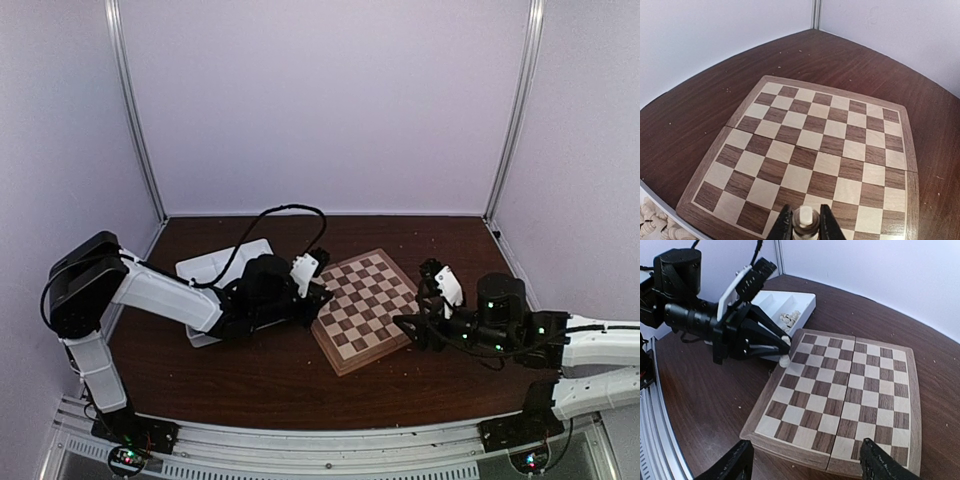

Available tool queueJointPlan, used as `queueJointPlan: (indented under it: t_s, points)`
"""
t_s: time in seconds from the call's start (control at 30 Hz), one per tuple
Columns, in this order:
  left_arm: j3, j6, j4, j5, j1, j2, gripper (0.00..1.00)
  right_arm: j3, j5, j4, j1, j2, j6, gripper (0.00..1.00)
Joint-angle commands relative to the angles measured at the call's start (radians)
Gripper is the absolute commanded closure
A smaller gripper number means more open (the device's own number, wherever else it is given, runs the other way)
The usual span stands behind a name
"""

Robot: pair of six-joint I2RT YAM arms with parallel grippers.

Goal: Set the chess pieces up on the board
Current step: Place the chess piece on the chessboard.

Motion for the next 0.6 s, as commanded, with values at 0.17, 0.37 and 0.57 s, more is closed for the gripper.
queueJointPlan:
  t_s: [0.17,0.37,0.57]
  points:
    - [0.035,-0.004,0.120,-0.015,0.004,0.068,1.00,-0.038,0.067,-0.058,-0.008,-0.047,0.005,0.25]
    - [0.027,-0.055,0.164,-0.035,0.004,0.106,1.00,-0.024,0.064,-0.059,-0.009,-0.034,-0.007,0.25]
    - [0.029,-0.059,0.157,-0.011,0.004,0.125,1.00,-0.029,0.058,-0.051,-0.011,-0.029,-0.013,0.26]
